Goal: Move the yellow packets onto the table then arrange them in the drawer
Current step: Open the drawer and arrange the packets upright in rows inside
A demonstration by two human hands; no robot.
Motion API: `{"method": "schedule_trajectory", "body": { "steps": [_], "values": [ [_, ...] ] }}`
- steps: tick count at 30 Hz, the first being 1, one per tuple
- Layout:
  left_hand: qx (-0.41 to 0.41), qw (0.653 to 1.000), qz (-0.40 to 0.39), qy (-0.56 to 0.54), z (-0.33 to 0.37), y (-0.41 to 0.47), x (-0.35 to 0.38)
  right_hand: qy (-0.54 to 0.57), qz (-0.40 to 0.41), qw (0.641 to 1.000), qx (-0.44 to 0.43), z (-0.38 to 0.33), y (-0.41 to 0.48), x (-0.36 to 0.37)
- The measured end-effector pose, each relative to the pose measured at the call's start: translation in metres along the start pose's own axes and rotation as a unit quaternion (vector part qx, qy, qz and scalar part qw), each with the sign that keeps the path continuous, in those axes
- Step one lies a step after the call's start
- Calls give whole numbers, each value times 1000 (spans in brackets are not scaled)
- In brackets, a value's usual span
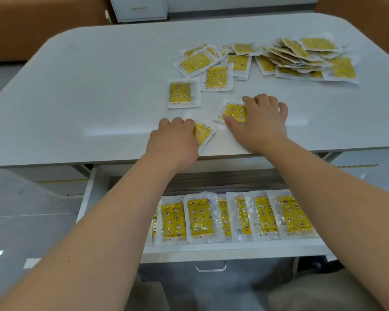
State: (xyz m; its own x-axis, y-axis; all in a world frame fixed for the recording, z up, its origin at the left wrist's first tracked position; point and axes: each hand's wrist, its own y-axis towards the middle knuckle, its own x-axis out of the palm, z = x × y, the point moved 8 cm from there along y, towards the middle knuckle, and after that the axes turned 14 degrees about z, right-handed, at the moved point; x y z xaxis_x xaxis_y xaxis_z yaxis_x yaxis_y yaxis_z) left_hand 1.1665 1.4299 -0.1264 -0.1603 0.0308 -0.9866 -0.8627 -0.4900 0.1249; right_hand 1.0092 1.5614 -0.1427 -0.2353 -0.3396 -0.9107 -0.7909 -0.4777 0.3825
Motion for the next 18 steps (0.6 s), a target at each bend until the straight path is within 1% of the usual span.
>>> {"method": "schedule_trajectory", "body": {
  "steps": [6, 12, 16, 18],
  "values": [
    [-2, 999, -22, 42, -11, -5, -3, 8, -80, 997, -3, -4, 9, 1],
    [11, 1000, -27, 6, -16, -6, 2, 38, -77, 996, 11, -12, 17, -7],
    [-9, 999, -18, -28, -15, -9, -1, 24, -98, 994, 29, -12, 14, -6],
    [-5, 999, -7, -32, -14, -11, -4, 12, -101, 994, 33, -9, 10, -6]
  ]
}}
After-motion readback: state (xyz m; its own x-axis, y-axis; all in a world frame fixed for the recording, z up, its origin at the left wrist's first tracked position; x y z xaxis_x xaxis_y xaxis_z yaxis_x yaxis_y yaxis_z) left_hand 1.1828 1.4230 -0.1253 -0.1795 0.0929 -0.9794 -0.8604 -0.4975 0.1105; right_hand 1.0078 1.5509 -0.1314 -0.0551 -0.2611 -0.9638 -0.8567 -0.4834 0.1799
